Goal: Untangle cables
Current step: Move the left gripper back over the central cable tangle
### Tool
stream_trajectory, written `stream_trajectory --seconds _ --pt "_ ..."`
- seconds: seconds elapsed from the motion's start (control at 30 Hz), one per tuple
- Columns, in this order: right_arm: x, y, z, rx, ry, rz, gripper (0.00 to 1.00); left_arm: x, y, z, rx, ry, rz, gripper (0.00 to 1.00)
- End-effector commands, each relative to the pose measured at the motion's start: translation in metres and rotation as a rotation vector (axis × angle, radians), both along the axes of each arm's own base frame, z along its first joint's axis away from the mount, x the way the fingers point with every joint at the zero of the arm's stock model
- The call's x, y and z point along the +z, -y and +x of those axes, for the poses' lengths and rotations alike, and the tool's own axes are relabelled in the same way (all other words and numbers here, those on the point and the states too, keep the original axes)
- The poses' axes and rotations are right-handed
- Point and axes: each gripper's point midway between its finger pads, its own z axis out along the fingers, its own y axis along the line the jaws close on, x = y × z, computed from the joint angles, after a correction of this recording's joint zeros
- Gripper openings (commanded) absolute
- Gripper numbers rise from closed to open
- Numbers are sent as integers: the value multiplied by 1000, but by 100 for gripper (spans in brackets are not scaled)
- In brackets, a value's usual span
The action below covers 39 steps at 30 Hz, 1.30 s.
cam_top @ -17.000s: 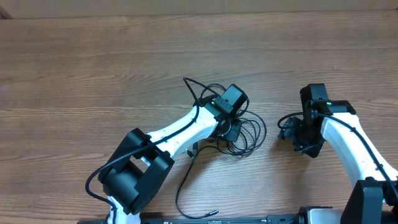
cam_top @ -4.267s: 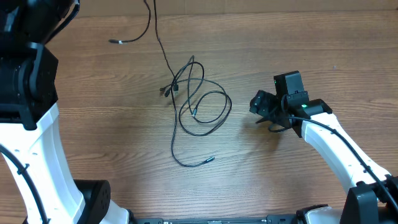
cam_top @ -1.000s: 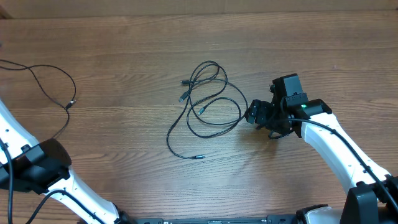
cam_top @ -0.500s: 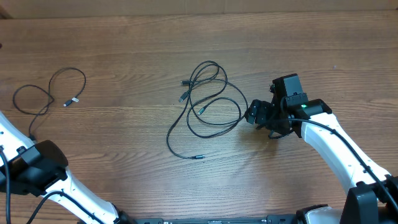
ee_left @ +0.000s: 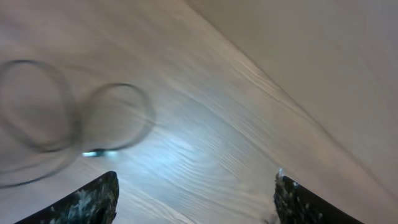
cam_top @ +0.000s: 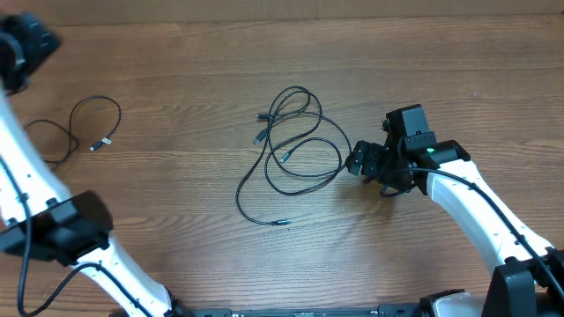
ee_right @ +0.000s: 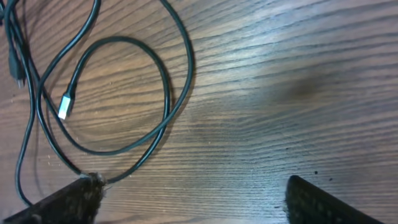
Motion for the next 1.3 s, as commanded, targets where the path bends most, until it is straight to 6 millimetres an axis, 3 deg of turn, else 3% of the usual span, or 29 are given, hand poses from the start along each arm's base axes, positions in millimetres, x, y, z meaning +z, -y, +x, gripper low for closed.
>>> stream_trajectory --seconds 0.0,0.13,0.17,0.23,0.4,0.6,0.67,0.97,1.1,1.27 --pt "3 -6 -3 16 -10 34 100 -2 76 22 -258 19 4 81" --pt "0 -4 -11 17 -45 28 100 -5 150 27 -521 16 86 84" --pt "-1 -3 -14 18 -56 19 100 -8 177 23 -617 1 125 84" --pt "-3 1 -16 12 -66 2 100 -14 194 20 -643 -36 177 84" --pt "-4 3 -19 9 -77 -11 100 -27 213 3 -655 -148 245 83" --pt "-5 4 -21 8 -85 -13 100 -38 227 -25 -658 -266 192 82" --pt "-5 4 -22 8 -93 -15 100 -40 227 -27 -659 -277 185 76" --pt "-9 10 -34 3 -141 -43 100 -39 252 -35 -697 -279 154 75" --pt "-10 16 -35 -6 -147 -77 100 -47 250 -62 -707 -357 196 75" --pt "-11 20 -33 -14 -137 -98 100 -67 243 -115 -697 -494 179 75"
